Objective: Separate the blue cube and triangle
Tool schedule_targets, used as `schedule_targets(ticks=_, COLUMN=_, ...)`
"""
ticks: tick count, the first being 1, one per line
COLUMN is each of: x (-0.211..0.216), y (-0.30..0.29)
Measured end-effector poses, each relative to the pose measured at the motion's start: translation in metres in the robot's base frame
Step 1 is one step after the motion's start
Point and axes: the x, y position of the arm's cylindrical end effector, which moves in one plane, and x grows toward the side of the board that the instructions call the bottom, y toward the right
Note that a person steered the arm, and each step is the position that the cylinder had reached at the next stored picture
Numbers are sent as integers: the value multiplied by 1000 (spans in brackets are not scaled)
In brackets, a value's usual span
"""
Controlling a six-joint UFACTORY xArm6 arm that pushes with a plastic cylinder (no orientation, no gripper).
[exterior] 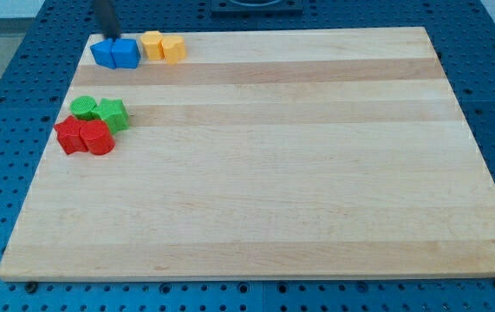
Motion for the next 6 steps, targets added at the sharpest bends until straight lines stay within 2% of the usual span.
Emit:
schedule_targets(ticks=1, x=34, y=29)
schedule_targets(ticks=2, x=48, y=107)
schedule_targets(ticks=3, x=52, y=156)
schedule_targets(ticks=4, x=54, y=114)
schedule_targets(ticks=5, x=57, y=45)
schedule_targets(ticks=6, x=39, y=4)
